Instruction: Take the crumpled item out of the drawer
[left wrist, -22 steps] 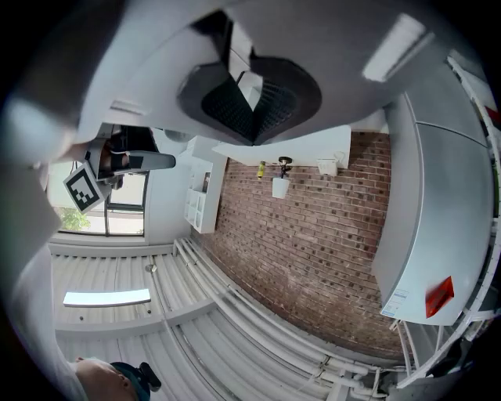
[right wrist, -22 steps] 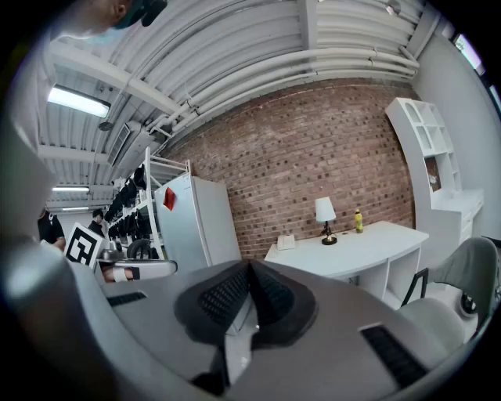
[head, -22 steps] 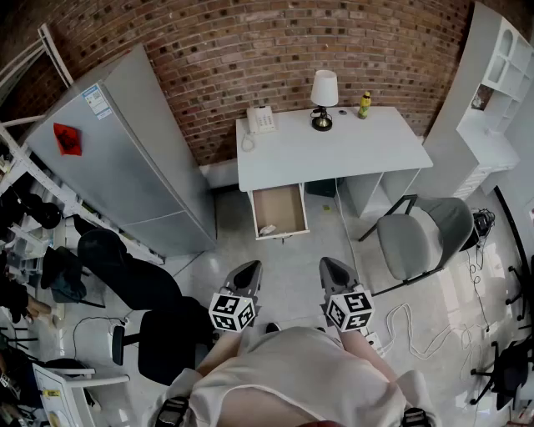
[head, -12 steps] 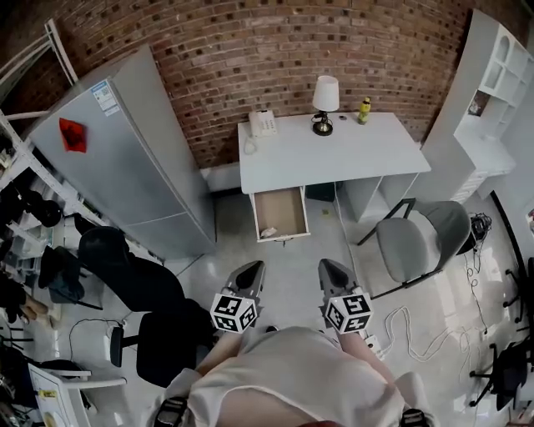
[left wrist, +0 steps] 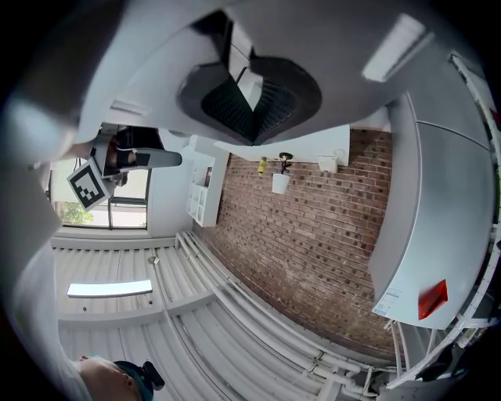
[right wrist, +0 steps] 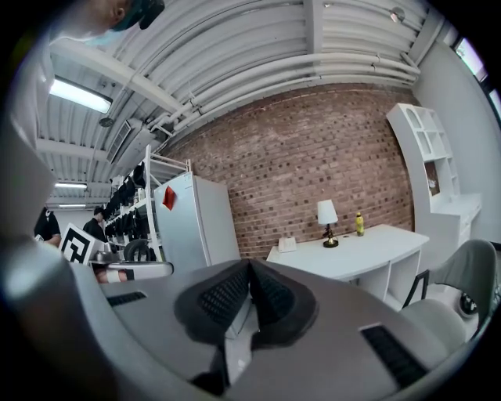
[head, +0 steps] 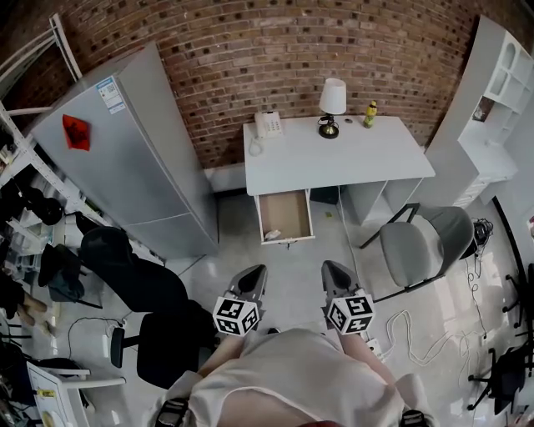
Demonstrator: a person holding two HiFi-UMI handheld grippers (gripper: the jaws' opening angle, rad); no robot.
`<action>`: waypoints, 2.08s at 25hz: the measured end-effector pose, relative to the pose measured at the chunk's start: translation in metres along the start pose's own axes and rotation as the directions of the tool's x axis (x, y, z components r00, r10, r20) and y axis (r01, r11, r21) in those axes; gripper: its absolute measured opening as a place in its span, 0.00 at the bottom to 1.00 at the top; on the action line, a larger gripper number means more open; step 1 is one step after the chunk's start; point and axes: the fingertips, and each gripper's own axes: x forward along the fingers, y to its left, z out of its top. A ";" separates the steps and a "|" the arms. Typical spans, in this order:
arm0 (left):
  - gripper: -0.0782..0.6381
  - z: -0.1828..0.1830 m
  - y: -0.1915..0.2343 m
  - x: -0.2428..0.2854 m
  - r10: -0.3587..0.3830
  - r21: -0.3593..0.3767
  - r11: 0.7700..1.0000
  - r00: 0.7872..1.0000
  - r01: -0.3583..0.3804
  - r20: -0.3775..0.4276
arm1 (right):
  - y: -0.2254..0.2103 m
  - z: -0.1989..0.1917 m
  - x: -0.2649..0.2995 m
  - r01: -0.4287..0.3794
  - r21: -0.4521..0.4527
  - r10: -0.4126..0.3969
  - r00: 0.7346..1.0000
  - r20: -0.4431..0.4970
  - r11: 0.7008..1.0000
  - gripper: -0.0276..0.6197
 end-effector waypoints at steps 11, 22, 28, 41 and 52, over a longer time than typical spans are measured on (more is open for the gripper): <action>0.12 -0.007 0.056 -0.009 0.010 0.021 1.000 0.999 -0.009 -0.044 | 0.037 -0.011 0.044 -0.017 0.004 0.017 1.000 -0.023 1.000 0.06; 0.12 -0.020 0.079 0.029 0.060 -0.023 0.998 0.993 -0.063 -0.099 | 0.010 -0.021 0.090 -0.072 0.036 0.075 0.995 -0.070 0.997 0.06; 0.12 -0.007 0.085 0.097 0.121 -0.031 0.992 0.988 -0.124 -0.097 | -0.063 -0.001 0.132 -0.098 0.041 0.101 0.992 -0.074 0.994 0.06; 0.12 0.027 0.061 0.229 0.155 -0.001 0.988 0.986 -0.155 -0.055 | -0.177 0.045 0.192 -0.191 0.002 0.190 0.979 -0.075 0.982 0.06; 0.12 0.044 0.105 0.276 0.118 0.003 0.993 0.990 -0.118 -0.072 | -0.190 0.055 0.245 -0.158 0.027 0.159 0.984 -0.074 0.987 0.06</action>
